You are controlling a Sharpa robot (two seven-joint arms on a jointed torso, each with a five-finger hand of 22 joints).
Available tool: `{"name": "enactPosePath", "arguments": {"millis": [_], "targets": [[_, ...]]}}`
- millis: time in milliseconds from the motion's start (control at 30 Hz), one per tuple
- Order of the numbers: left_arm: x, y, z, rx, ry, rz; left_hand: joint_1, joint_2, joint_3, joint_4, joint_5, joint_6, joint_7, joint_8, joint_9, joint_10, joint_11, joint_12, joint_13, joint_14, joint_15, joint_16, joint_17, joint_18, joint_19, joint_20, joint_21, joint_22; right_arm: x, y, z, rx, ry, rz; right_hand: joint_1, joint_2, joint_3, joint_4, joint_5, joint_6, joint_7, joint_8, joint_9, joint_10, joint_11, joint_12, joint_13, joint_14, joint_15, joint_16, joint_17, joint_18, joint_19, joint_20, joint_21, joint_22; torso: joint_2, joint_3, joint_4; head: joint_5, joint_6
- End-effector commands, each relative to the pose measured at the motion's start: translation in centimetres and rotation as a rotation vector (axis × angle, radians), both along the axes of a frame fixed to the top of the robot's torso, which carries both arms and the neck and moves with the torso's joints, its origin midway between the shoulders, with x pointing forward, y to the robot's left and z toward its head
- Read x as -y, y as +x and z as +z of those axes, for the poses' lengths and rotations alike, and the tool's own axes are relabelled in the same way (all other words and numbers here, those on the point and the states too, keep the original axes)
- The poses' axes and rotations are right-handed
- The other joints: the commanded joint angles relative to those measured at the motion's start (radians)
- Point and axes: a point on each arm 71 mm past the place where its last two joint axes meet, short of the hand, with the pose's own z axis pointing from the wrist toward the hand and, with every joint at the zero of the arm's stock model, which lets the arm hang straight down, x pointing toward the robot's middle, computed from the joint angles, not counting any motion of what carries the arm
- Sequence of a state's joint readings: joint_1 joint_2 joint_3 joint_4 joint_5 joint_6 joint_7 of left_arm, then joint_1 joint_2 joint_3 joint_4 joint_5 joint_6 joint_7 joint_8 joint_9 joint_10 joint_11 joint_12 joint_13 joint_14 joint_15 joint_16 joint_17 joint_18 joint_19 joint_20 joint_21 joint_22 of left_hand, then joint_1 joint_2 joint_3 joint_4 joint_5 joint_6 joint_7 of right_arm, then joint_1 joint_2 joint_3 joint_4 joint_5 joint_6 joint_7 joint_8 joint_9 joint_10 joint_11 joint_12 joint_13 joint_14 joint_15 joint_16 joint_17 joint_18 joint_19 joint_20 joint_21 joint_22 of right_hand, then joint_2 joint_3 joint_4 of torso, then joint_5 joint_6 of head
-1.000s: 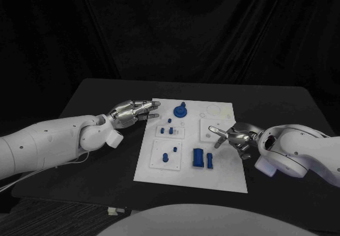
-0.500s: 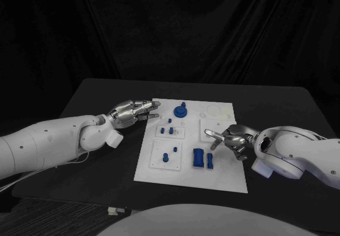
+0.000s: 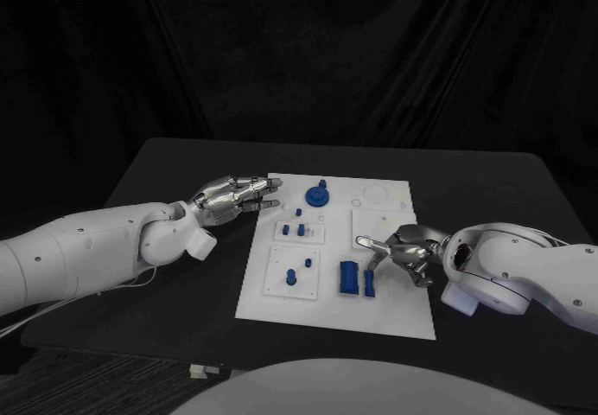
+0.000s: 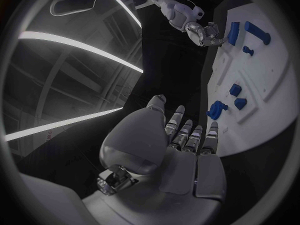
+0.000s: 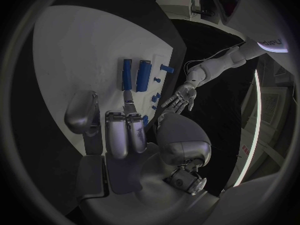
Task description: Assemble the parts on the task board
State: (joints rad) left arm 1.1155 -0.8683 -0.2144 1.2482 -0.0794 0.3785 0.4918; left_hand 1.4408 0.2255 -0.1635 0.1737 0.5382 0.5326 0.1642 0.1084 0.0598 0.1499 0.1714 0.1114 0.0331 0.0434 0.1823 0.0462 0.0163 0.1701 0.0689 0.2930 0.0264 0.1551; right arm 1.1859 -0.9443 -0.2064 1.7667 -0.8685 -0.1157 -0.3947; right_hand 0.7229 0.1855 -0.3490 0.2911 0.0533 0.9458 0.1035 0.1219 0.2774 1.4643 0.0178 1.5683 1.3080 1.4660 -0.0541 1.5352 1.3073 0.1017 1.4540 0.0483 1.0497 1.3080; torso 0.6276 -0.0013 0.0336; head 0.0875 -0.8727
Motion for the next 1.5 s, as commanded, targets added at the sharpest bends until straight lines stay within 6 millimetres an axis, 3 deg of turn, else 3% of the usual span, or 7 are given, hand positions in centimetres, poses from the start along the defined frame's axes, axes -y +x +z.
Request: {"name": "enactPosePath", "arguments": {"millis": [33,367,633,900,1000,1167,1500], "targets": [[0.1,0.0,0.0,-0.001,-0.017,-0.006,0.008,0.0,0.003,-0.004,0.003,0.01,0.019,0.003,0.002,0.0,0.005,0.004,0.001,0.005,0.003,0.005,0.001,-0.017,0.007,0.002,0.004,-0.002,0.1,-0.4,-0.5,-0.044,-0.042,0.014,0.006,0.003,-0.005,0.0,-0.001,0.004,0.002,-0.005,0.001,0.106,0.007,0.003,0.263,0.083,0.008,0.0,0.149,-0.007,-0.002,0.009,0.0,0.137,0.0,0.0001,0.0,0.0,0.0],[0.1,0.0,0.0,-0.003,-0.015,-0.007,0.008,0.0,0.003,-0.004,0.003,0.01,0.019,0.003,0.002,0.0,0.005,0.004,0.001,0.005,0.003,0.005,0.001,-0.017,0.007,0.002,0.004,-0.002,0.2,-0.2,-0.2,0.029,-0.052,0.004,0.025,0.033,-0.047,-0.001,-0.001,-0.074,0.013,-0.05,-0.06,0.106,0.002,0.003,0.263,0.078,0.005,-0.01,0.119,-0.002,-0.011,0.012,-0.016,0.132,0.0,0.0,-0.0001,0.0,0.0],[0.0,0.0,0.0,-0.003,-0.015,-0.005,0.008,0.0,0.004,-0.005,0.004,0.009,0.019,0.003,0.002,0.0,0.005,0.004,0.001,0.005,0.003,0.005,0.001,-0.017,0.007,0.002,0.004,-0.002,-0.2,0.2,1.1,0.254,-0.042,0.064,0.034,0.051,-0.1,-0.001,-0.003,-0.22,-0.053,-0.063,-0.131,0.106,-0.056,0.003,0.263,0.076,-0.042,-0.016,0.103,-0.002,-0.012,-0.029,-0.01,0.133,0.0,0.0001,0.0003,0.001,0.0],[0.0,0.0,0.0,-0.001,-0.017,-0.005,0.008,0.001,0.005,-0.005,0.005,0.01,0.02,0.004,0.002,0.001,0.005,0.006,0.001,0.005,0.004,0.005,0.001,-0.017,0.007,0.002,0.004,-0.002,-0.5,0.1,2.8,0.513,-0.024,0.166,0.032,0.054,-0.112,-0.001,-0.005,-0.273,-0.071,-0.065,-0.151,0.106,-0.071,0.003,0.263,0.08,-0.057,-0.009,0.122,-0.01,-0.001,-0.042,0.035,0.144,0.0,0.0001,0.0002,0.003,0.0],[0.0,0.0,0.0,0.0,-0.017,-0.004,0.008,0.001,0.005,-0.005,0.005,0.01,0.02,0.004,0.002,0.001,0.005,0.006,0.001,0.005,0.004,0.005,0.001,-0.017,0.007,0.002,0.004,-0.002,-0.5,-0.1,3.2,0.566,-0.02,0.194,0.032,0.055,-0.113,-0.001,-0.005,-0.252,-0.071,-0.06,-0.149,0.106,-0.073,0.003,0.263,0.081,-0.06,-0.007,0.128,-0.012,0.001,-0.045,0.044,0.146,0.0,0.0001,0.0001,0.003,0.0],[-0.1,0.0,0.0,0.0,-0.017,-0.002,0.008,0.001,0.005,-0.005,0.005,0.011,0.02,0.004,0.002,0.002,0.006,0.006,0.001,0.005,0.004,0.006,0.001,-0.017,0.008,0.002,0.004,-0.002,-0.4,-0.6,3.5,0.598,-0.014,0.233,0.001,0.05,-0.115,0.0,-0.005,-0.087,-0.046,-0.016,-0.135,0.106,-0.054,0.003,0.263,0.084,-0.046,-0.002,0.14,-0.019,0.006,-0.042,0.072,0.152,0.0,-0.0001,-0.0003,0.002,0.0],[-0.1,0.0,0.0,0.001,-0.017,0.0,0.008,0.002,0.005,-0.005,0.005,0.011,0.02,0.004,0.002,0.002,0.006,0.007,0.001,0.005,0.004,0.006,0.001,-0.018,0.008,0.002,0.004,-0.001,-0.2,-1.8,2.8,0.525,-0.053,0.267,-0.025,0.044,-0.115,0.001,-0.005,-0.033,-0.026,-0.008,-0.146,0.106,-0.02,0.003,0.263,0.086,-0.016,0.003,0.15,-0.025,0.009,-0.021,0.094,0.157,0.0,-0.0001,0.0004,0.003,0.0]]}}
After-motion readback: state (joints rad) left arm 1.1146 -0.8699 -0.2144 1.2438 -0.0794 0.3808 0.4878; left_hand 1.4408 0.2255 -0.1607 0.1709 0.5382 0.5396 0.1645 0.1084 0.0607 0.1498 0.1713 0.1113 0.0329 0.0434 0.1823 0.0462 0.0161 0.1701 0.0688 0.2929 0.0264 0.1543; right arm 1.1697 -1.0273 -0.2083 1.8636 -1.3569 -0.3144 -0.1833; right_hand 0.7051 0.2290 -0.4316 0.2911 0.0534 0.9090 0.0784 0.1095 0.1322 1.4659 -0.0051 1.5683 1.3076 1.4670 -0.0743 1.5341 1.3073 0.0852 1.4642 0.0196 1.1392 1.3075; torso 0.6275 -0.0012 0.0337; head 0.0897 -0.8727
